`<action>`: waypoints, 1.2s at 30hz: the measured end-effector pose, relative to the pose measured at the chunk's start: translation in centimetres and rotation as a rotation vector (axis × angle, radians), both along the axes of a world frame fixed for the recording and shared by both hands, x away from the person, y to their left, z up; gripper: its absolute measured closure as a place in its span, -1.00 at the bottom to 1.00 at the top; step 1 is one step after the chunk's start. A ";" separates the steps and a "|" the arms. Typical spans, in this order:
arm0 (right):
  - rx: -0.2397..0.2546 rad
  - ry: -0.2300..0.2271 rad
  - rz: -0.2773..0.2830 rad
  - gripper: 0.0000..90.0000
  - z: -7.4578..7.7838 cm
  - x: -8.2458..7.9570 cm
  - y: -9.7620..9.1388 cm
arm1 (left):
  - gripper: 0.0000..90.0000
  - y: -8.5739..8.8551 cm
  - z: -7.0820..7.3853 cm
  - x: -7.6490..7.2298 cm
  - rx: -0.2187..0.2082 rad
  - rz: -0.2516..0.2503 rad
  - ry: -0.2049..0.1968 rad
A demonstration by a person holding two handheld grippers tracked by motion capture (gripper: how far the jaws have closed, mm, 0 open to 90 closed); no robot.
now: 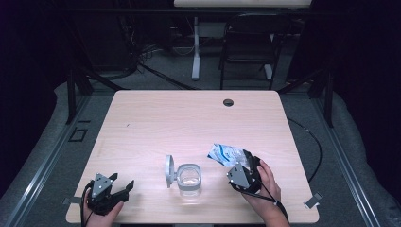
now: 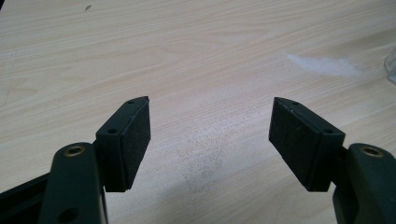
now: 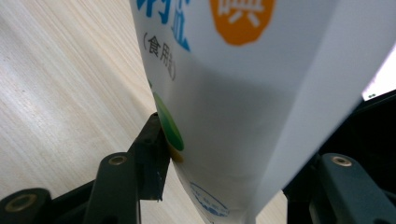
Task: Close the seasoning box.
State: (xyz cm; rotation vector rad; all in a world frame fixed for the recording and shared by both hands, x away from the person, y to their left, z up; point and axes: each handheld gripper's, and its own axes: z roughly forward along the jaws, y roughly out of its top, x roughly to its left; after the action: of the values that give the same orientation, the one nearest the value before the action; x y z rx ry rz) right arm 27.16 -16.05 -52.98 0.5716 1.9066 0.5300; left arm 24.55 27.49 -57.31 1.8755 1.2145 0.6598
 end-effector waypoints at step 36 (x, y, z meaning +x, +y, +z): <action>-0.200 -0.079 0.053 0.00 -0.5 -0.7 1.7 | -0.34 -0.2 -0.2 0.0 0.010 -0.014 0.016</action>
State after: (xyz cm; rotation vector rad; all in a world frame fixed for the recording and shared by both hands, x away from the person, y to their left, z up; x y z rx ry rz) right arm 26.46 -14.31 -53.46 0.3656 1.8776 0.3839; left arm 24.52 27.33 -57.52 1.8991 1.2093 0.6448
